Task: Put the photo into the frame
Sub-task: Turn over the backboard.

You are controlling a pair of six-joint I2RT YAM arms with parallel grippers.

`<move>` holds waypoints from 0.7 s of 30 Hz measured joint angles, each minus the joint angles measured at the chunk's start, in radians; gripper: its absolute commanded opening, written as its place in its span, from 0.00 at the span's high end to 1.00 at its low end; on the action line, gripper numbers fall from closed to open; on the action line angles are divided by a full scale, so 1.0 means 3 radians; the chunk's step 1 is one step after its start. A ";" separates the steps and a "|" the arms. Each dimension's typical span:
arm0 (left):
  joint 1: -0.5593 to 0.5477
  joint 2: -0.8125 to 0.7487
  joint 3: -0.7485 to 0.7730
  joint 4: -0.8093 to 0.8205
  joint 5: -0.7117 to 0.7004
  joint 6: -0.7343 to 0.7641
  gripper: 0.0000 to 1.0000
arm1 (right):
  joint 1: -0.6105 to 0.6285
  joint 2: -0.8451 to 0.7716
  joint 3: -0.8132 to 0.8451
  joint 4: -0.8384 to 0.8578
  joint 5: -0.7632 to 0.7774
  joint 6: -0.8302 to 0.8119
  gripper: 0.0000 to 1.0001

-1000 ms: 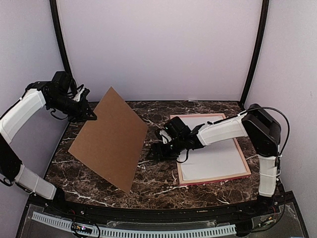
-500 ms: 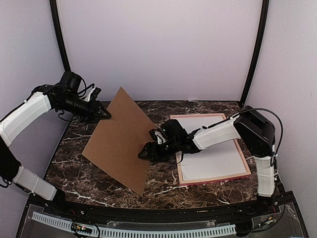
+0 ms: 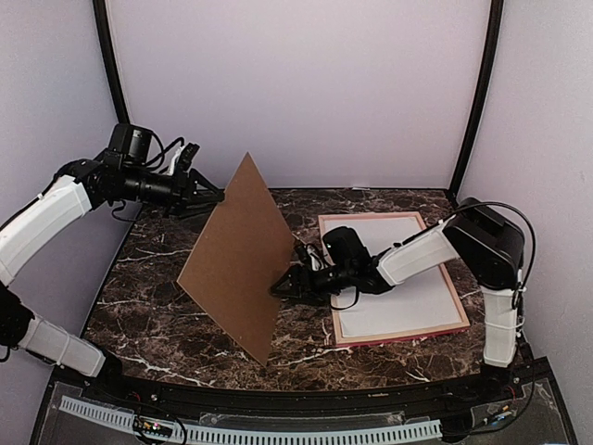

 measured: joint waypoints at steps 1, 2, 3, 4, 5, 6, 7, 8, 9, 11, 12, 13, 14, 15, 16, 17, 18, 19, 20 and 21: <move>-0.0019 0.0000 0.0000 0.0018 0.0009 -0.0009 0.55 | -0.0022 -0.0036 -0.0024 -0.0008 -0.0006 -0.0001 0.19; -0.0038 0.0001 0.0000 0.0031 0.0013 -0.0006 0.54 | -0.0041 -0.0074 -0.0046 -0.0023 -0.0010 -0.0005 0.19; -0.0067 0.0003 0.0001 0.0052 0.0017 -0.0010 0.54 | -0.0066 -0.0136 -0.0072 -0.0058 -0.0010 -0.0011 0.19; -0.0093 0.0005 0.0003 0.0064 0.0019 -0.0009 0.53 | -0.0094 -0.0209 -0.0095 -0.0103 -0.0010 -0.0023 0.19; -0.0126 0.0011 0.0005 0.0074 0.0022 -0.0008 0.53 | -0.0117 -0.0270 -0.0109 -0.0141 -0.0008 -0.0041 0.19; -0.0163 0.0024 0.0015 0.0076 0.0023 -0.0006 0.53 | -0.0146 -0.0351 -0.0120 -0.0200 0.0003 -0.0062 0.18; -0.0201 0.0047 0.0031 0.0079 0.0023 -0.0005 0.52 | -0.0177 -0.0445 -0.0127 -0.0253 0.0010 -0.0079 0.18; -0.0244 0.0076 0.0056 0.0078 0.0023 -0.0005 0.52 | -0.0212 -0.0553 -0.0131 -0.0315 0.0024 -0.0103 0.18; -0.0273 0.0102 0.0076 0.0080 0.0023 -0.0003 0.51 | -0.0239 -0.0635 -0.0134 -0.0366 0.0038 -0.0120 0.17; -0.0348 0.0158 0.0125 0.0085 0.0020 -0.0003 0.51 | -0.0304 -0.0842 -0.0136 -0.0496 0.0080 -0.0160 0.16; -0.0385 0.0181 0.0141 0.0093 0.0019 0.0000 0.50 | -0.0334 -0.0955 -0.0136 -0.0570 0.0106 -0.0175 0.16; -0.0422 0.0205 0.0165 0.0095 0.0019 0.0001 0.50 | -0.0364 -0.1063 -0.0136 -0.0638 0.0137 -0.0195 0.16; -0.0462 0.0230 0.0188 0.0106 0.0017 0.0003 0.50 | -0.0388 -0.1170 -0.0134 -0.0716 0.0169 -0.0212 0.16; -0.0501 0.0261 0.0221 0.0109 0.0014 0.0003 0.50 | -0.0408 -0.1268 -0.0125 -0.0801 0.0193 -0.0228 0.15; -0.0534 0.0282 0.0240 0.0121 0.0013 0.0005 0.50 | -0.0418 -0.1338 -0.0108 -0.0871 0.0220 -0.0237 0.15; -0.0572 0.0314 0.0270 0.0128 0.0010 0.0005 0.49 | -0.0434 -0.1409 -0.0070 -0.0970 0.0254 -0.0244 0.15; -0.0613 0.0347 0.0303 0.0139 0.0008 0.0005 0.49 | -0.0443 -0.1475 -0.0006 -0.1081 0.0287 -0.0252 0.15; -0.0655 0.0384 0.0341 0.0148 0.0005 0.0005 0.49 | -0.0443 -0.1513 0.0043 -0.1146 0.0312 -0.0257 0.15; -0.0688 0.0411 0.0366 0.0160 0.0004 0.0006 0.49 | -0.0443 -0.1551 0.0116 -0.1230 0.0328 -0.0258 0.15; -0.0735 0.0449 0.0407 0.0160 -0.0001 0.0006 0.49 | -0.0443 -0.1579 0.0175 -0.1288 0.0334 -0.0258 0.15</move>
